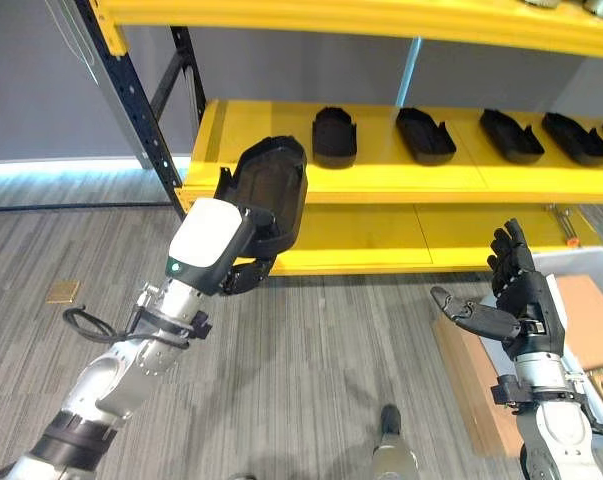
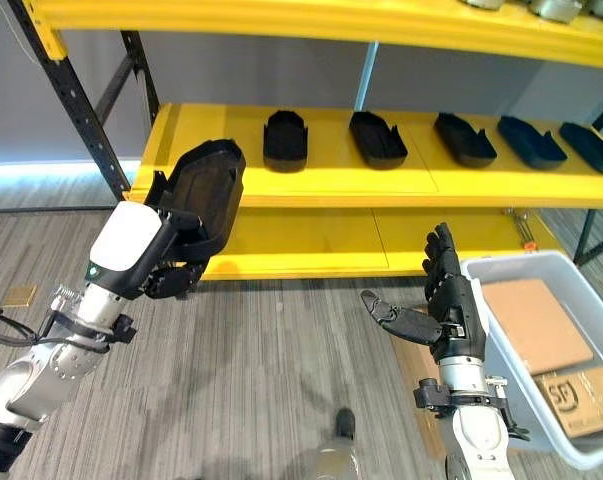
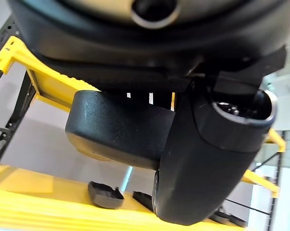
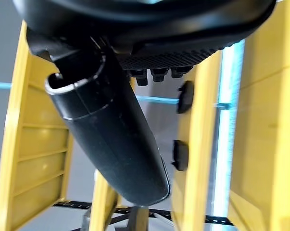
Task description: Move parts from the plastic box to the shelf.
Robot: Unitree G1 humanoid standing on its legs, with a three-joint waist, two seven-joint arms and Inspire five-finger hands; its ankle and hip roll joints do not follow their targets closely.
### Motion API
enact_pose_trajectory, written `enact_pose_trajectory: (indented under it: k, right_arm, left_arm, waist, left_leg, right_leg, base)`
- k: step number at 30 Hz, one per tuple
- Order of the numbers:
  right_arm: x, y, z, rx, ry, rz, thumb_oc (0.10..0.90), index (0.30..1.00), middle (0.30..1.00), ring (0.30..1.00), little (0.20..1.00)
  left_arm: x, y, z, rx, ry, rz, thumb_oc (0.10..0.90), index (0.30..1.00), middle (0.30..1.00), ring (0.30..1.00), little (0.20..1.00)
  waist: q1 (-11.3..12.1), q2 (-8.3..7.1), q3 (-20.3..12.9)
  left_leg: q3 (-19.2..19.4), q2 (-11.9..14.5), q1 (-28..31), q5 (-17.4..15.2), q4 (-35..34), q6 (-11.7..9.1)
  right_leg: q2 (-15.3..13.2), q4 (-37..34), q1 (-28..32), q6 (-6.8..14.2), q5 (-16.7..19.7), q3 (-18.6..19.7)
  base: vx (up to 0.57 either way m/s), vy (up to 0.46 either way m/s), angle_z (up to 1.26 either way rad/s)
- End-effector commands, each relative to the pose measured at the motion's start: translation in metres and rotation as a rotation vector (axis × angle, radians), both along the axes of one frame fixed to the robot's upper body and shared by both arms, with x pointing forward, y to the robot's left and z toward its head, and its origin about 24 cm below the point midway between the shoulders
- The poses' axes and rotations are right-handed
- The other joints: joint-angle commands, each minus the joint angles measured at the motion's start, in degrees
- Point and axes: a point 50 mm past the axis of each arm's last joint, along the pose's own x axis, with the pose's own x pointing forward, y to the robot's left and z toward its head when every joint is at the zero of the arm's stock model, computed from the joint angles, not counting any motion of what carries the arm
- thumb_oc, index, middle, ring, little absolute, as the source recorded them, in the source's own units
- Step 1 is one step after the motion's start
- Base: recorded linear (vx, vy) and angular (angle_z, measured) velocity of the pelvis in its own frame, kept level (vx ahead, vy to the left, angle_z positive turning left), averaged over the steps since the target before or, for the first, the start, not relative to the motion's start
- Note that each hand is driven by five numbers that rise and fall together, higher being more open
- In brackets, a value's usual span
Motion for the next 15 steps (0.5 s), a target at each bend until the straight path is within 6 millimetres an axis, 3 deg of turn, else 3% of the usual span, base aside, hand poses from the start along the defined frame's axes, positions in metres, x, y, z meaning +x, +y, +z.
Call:
enact_pose_trajectory:
  k: [1, 3, 5, 6, 9, 15]
  right_arm:
    - [0.007, -0.006, 0.065, -0.089, -0.329, 0.023, 0.9, 1.0, 1.0, 1.0, 1.0]
    - [0.005, -0.005, 0.065, -0.102, -0.325, 0.038, 0.9, 1.0, 1.0, 1.0, 1.0]
    - [0.004, -0.008, 0.064, -0.106, -0.318, 0.029, 0.9, 1.0, 1.0, 1.0, 1.0]
    - [0.002, -0.01, 0.063, -0.105, -0.312, 0.023, 0.9, 1.0, 1.0, 1.0, 1.0]
    - [0.002, -0.012, 0.063, -0.097, -0.311, 0.016, 0.9, 1.0, 1.0, 1.0, 1.0]
    - [0.0, -0.014, 0.064, -0.106, -0.312, 0.011, 0.9, 1.0, 1.0, 1.0, 1.0]
  left_arm:
    - [-0.015, -0.015, 0.071, -0.076, -0.368, -0.119, 0.4, 0.3, 0.3, 0.3, 0.3]
    - [-0.013, -0.016, 0.068, -0.095, -0.355, -0.116, 0.4, 0.3, 0.3, 0.3, 0.3]
    - [-0.011, -0.017, 0.066, -0.103, -0.346, -0.113, 0.4, 0.3, 0.3, 0.3, 0.3]
    - [-0.012, -0.02, 0.062, -0.113, -0.333, -0.123, 0.4, 0.3, 0.3, 0.3, 0.3]
    - [-0.013, -0.021, 0.059, -0.136, -0.316, -0.135, 0.4, 0.3, 0.3, 0.3, 0.3]
    - [-0.016, -0.019, 0.052, -0.176, -0.269, -0.133, 0.4, 0.3, 0.3, 0.3, 0.3]
  waist:
    - [-2.05, 1.86, -3.5]
    - [-1.74, 1.17, -3.75]
    - [-2.12, 0.88, -4.01]
    - [-1.68, 0.01, -4.85]
    - [-1.37, -0.16, -5.83]
    - [-0.92, 0.47, -7.99]
  left_leg:
    - [-1.31, -1.9, 13.47, 9.19, -25.67, -1.22]
    - [0.04, -2.34, 15.32, 10.03, -27.72, -2.01]
    - [0.0, -2.25, 15.39, 9.97, -27.47, -2.62]
    - [-0.2, -1.89, 15.4, 9.89, -26.05, -3.43]
    - [-0.13, -0.8, 15.7, 10.32, -25.73, -4.23]
    - [0.14, 1.69, 17.11, 12.53, -26.78, -6.34]
  right_leg:
    - [0.24, -1.1, 8.49, 12.64, -7.19, 1.46]
    - [1.72, -5.17, 8.44, 12.77, -9.93, -1.4]
    - [2.61, -7.92, 9.53, 12.61, -11.37, -0.69]
    - [3.25, -9.77, 12.13, 12.69, -11.03, 0.29]
    - [4.83, -10.78, 13.54, 12.52, -11.53, 1.58]
    - [6.86, -11.33, 15.76, 12.06, -14.2, 0.41]
  base:
    - [0.13, 0.092, -0.27]
    - [0.09, 0.012, -0.38]
    - [0.07, -0.089, -0.28]
    - [0.09, -0.11, -0.1]
    - [0.09, -0.125, 0.28]
    - [0.06, -0.151, -0.04]
